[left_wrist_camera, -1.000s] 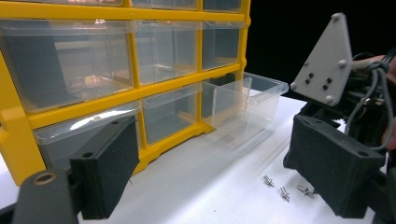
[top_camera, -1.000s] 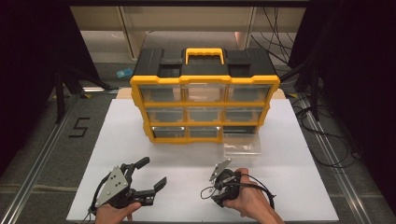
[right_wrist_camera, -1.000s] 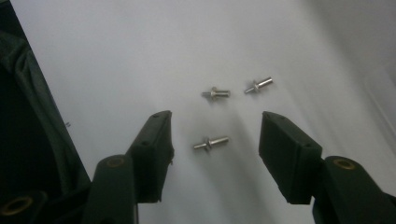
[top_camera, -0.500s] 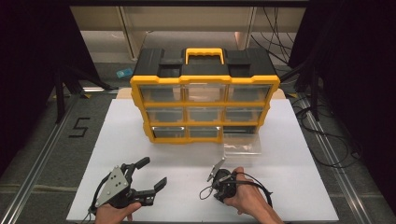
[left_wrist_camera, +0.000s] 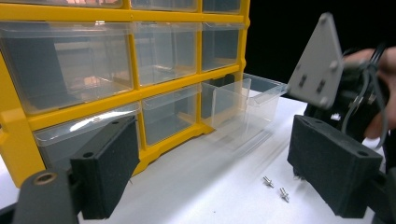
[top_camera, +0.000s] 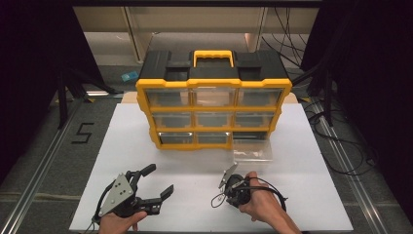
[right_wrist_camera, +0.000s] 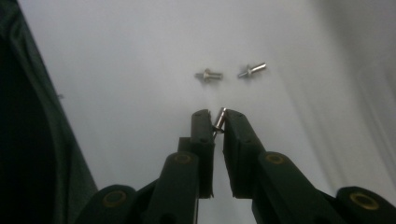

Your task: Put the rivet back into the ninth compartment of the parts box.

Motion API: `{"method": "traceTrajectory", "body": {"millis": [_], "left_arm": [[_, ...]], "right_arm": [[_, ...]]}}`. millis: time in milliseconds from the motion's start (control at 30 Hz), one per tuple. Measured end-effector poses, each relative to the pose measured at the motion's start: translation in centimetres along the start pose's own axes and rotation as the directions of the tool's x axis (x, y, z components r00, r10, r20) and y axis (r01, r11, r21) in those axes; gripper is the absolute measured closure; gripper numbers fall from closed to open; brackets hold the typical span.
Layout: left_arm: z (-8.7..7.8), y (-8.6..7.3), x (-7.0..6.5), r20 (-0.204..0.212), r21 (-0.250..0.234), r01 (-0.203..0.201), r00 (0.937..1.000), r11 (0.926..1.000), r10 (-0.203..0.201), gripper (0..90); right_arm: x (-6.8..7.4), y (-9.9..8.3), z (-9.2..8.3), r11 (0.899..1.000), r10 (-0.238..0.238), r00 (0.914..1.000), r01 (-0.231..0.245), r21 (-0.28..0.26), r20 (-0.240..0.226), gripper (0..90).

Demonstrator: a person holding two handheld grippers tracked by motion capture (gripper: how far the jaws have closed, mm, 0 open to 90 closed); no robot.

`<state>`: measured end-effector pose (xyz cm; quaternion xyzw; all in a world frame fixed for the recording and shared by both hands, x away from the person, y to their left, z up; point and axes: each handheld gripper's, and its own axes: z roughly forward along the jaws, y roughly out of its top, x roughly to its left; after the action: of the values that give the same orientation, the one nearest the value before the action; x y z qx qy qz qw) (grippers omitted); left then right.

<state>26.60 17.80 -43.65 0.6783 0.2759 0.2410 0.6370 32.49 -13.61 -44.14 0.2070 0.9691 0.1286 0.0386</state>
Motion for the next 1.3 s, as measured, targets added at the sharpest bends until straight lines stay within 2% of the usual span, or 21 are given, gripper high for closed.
{"method": "traceTrajectory", "body": {"millis": [33, 67, 100, 133, 433, 533, 600, 767, 1033, 1100, 1167, 1233, 1300], "left_arm": [[0.0, 0.0, 0.0, 0.000, -0.001, 0.000, 1.0000, 1.0000, 0.000, 16.1], [0.0, 0.0, 0.0, 0.000, 0.000, -0.001, 1.0000, 1.0000, 0.001, 16.1], [0.0, 0.0, 0.0, 0.000, 0.000, -0.001, 1.0000, 1.0000, 0.001, 16.1], [0.0, 0.0, 0.0, 0.000, 0.000, -0.001, 1.0000, 1.0000, 0.001, 16.1], [0.0, 0.0, 0.0, 0.000, 0.004, -0.003, 1.0000, 1.0000, 0.003, 16.2], [0.0, 0.0, 0.1, -0.001, 0.003, -0.005, 1.0000, 1.0000, 0.005, 16.2], [0.0, -0.1, 0.0, -0.001, 0.005, 0.001, 1.0000, 1.0000, -0.001, 16.2], [0.0, -0.1, 0.2, -0.004, 0.001, -0.003, 1.0000, 1.0000, 0.003, 16.1], [0.0, -0.1, 0.1, -0.004, 0.001, 0.001, 1.0000, 1.0000, -0.001, 16.2], [0.0, -0.1, 0.1, -0.004, 0.002, 0.001, 1.0000, 1.0000, -0.001, 16.2], [0.0, -0.1, 0.1, -0.004, 0.001, 0.002, 1.0000, 1.0000, -0.002, 16.2], [0.0, -0.1, 0.1, -0.004, 0.000, 0.003, 1.0000, 1.0000, -0.003, 16.2], [0.0, -0.1, 0.1, -0.003, -0.002, 0.002, 1.0000, 1.0000, -0.002, 16.2]], "right_arm": [[0.0, 0.0, 0.0, 1.000, 0.000, 1.0000, 0.000, 0.000, 0.000, 83.1], [0.1, 0.0, -0.9, 0.998, 0.022, 0.9998, -0.022, -0.054, -0.001, 83.1], [0.1, 0.0, -0.9, 0.998, 0.022, 0.9998, -0.022, -0.054, -0.001, 83.1], [0.0, 0.0, -2.0, 0.996, 0.026, 0.9996, -0.025, -0.080, 0.014, 83.1], [-1.0, -0.2, -3.9, 0.988, 0.024, 0.9991, -0.019, -0.152, 0.034, 83.1], [-1.6, -0.2, -5.7, 0.980, 0.027, 0.9977, -0.014, -0.197, 0.062, 83.1], [-1.9, -0.1, -6.3, 0.979, 0.028, 0.9971, -0.013, -0.206, 0.071, 83.1], [-2.8, 0.0, -8.9, 0.962, 0.044, 0.9934, -0.014, -0.272, 0.106, 83.1], [-3.8, -0.5, -10.0, 0.951, 0.068, 0.9892, -0.025, -0.307, 0.130, 83.1], [-4.4, -0.5, -10.6, 0.946, 0.087, 0.9860, -0.037, -0.321, 0.142, 83.1], [-4.8, -0.5, -10.8, 0.944, 0.084, 0.9858, -0.032, -0.329, 0.145, 83.1], [-5.0, -0.5, -10.9, 0.941, 0.095, 0.9827, -0.037, -0.335, 0.159, 83.1], [-5.7, -0.7, -10.9, 0.937, 0.119, 0.9759, -0.050, -0.345, 0.183, 83.0]]}}
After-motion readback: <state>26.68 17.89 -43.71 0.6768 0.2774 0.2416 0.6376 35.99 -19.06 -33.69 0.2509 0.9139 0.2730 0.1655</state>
